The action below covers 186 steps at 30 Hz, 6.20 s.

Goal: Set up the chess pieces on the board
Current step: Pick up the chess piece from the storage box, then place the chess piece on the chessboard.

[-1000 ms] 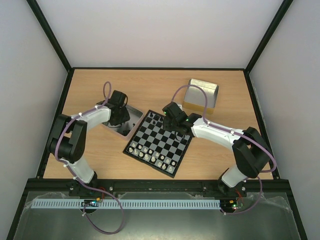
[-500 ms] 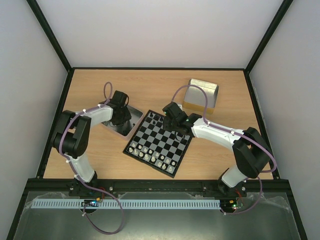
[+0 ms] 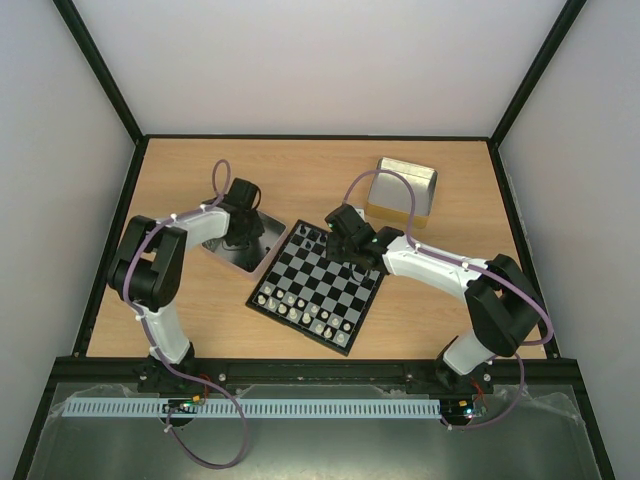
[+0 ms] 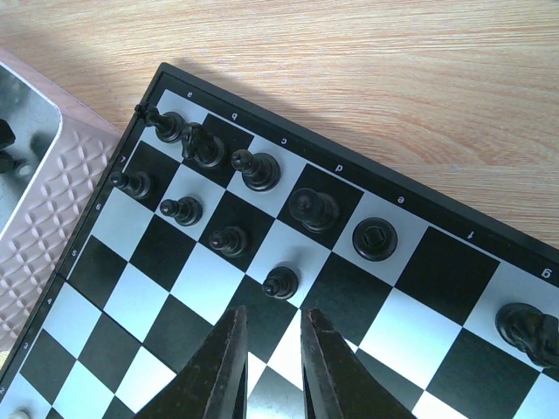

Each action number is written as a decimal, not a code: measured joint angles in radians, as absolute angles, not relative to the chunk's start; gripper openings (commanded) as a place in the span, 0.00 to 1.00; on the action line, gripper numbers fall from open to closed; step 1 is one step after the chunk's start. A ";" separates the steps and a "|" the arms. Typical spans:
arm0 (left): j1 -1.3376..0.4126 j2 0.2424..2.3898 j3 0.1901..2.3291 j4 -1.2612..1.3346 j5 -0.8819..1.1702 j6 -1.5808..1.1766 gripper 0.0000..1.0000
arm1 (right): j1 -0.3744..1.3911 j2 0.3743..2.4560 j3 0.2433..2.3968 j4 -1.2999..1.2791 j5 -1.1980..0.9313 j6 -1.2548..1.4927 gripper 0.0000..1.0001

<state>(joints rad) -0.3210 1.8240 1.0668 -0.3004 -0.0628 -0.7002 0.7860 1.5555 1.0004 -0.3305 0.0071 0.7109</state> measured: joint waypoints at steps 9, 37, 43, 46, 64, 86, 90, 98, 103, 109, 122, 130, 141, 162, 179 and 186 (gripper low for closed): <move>-0.331 1.818 1.061 -0.308 -0.055 -0.681 0.26 | 0.786 1.555 1.000 -0.331 0.007 0.711 0.17; -0.334 1.780 1.022 -0.342 -0.054 -0.682 0.12 | 0.786 1.532 0.983 -0.328 0.007 0.723 0.17; -0.334 1.780 1.021 -0.333 -0.060 -0.665 0.11 | 0.786 1.517 0.974 -0.325 0.007 0.726 0.17; -0.340 1.770 1.015 -0.327 -0.055 -0.640 0.11 | 0.786 1.491 0.965 -0.320 0.008 0.733 0.18; -0.660 1.385 0.931 -0.065 0.054 -0.341 0.09 | 0.575 1.211 0.948 -0.272 -0.279 0.746 0.44; -0.794 1.285 0.767 0.320 0.390 0.310 0.07 | 0.563 1.111 0.964 -0.385 -0.604 0.609 0.36; -0.794 1.285 0.767 0.320 0.418 0.379 0.07 | 0.563 1.111 0.961 -0.387 -0.634 0.603 0.29; -0.794 1.289 0.767 0.305 0.447 0.422 0.08 | 0.562 1.111 0.926 -0.350 -0.702 0.616 0.07; -0.792 1.289 0.767 0.292 0.447 0.422 0.16 | 0.559 1.109 0.904 -0.321 -0.710 0.625 0.02; -0.794 1.289 0.764 0.313 0.426 0.382 0.53 | 0.559 1.097 0.885 -0.293 -0.676 0.644 0.02; -0.772 1.166 0.708 0.368 0.034 -0.023 0.65 | 0.655 1.148 0.851 -0.301 -0.175 0.573 0.02; -0.629 1.069 0.763 0.237 -0.115 -0.279 0.66 | 0.796 1.291 0.785 -0.234 0.047 0.501 0.02; -0.504 1.077 0.835 0.068 -0.065 -0.425 0.67 | 0.830 1.467 0.741 -0.053 0.115 0.448 0.02; -0.488 1.147 0.835 0.029 0.045 -0.457 0.67 | 0.831 1.627 0.799 -0.017 0.161 0.434 0.13; -0.448 1.210 0.866 -0.134 0.002 -0.484 0.66 | 0.831 1.468 0.834 -0.089 0.156 0.469 0.39; -0.277 1.433 1.005 -0.354 0.006 -0.450 0.67 | 0.831 1.374 0.858 -0.108 0.142 0.487 0.41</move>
